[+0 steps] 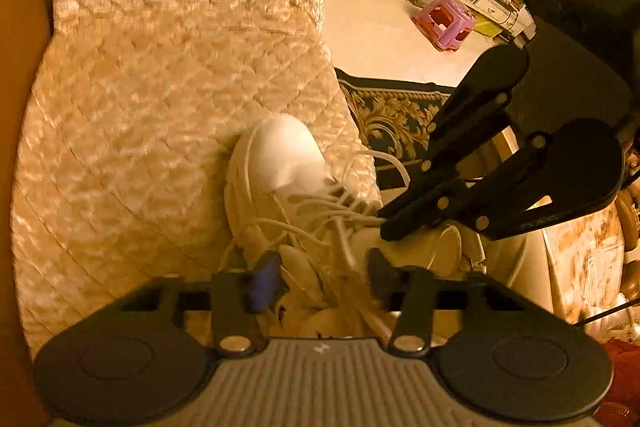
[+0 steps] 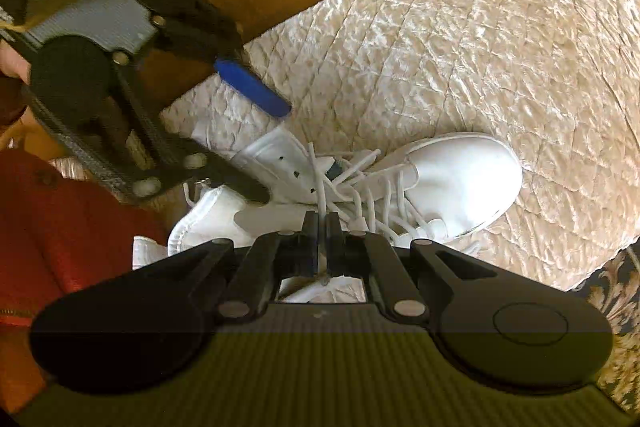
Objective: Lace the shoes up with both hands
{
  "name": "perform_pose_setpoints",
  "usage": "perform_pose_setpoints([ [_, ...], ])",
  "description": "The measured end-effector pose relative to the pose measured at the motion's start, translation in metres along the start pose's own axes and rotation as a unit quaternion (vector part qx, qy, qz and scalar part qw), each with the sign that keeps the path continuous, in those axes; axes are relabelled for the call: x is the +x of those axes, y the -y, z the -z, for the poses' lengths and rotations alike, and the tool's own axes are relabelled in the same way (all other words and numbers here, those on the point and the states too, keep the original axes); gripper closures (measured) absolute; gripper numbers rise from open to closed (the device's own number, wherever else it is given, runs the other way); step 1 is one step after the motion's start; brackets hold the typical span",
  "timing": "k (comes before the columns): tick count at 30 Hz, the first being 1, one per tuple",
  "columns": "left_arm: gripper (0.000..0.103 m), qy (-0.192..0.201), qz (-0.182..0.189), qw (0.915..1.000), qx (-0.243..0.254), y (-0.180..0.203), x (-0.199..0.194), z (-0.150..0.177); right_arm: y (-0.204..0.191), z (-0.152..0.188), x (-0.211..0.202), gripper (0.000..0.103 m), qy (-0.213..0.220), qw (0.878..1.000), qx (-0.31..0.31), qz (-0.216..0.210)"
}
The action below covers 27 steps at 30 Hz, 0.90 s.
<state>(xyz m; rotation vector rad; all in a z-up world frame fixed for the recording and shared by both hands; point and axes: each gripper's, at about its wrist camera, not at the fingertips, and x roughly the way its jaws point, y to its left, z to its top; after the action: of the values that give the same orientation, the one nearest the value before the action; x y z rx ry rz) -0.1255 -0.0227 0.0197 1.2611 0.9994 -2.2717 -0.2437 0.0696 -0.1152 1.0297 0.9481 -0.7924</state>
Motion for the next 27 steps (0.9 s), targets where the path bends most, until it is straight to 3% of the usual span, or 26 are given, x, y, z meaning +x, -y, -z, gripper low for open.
perform_pose_setpoints([
  [5,0.061,-0.006,0.002,0.9996,-0.026,-0.010,0.006,0.007,-0.006,-0.005,0.004,0.098,-0.020,0.999,-0.032,0.004],
  [11,0.061,-0.011,0.004,0.9983,-0.056,-0.021,0.014,0.015,-0.010,-0.024,0.016,0.098,-0.091,0.993,-0.069,0.021],
  [19,0.060,0.000,0.006,0.9979,-0.064,-0.020,0.015,0.017,-0.037,-0.048,0.036,0.098,-0.201,0.971,-0.122,0.050],
  [25,0.061,0.011,-0.001,0.9973,-0.073,-0.024,0.013,0.022,-0.047,-0.054,0.054,0.097,-0.277,0.942,-0.164,0.096],
  [27,0.061,0.015,0.002,0.9967,-0.079,-0.027,0.013,0.024,-0.046,-0.056,0.054,0.097,-0.264,0.949,-0.154,0.085],
])
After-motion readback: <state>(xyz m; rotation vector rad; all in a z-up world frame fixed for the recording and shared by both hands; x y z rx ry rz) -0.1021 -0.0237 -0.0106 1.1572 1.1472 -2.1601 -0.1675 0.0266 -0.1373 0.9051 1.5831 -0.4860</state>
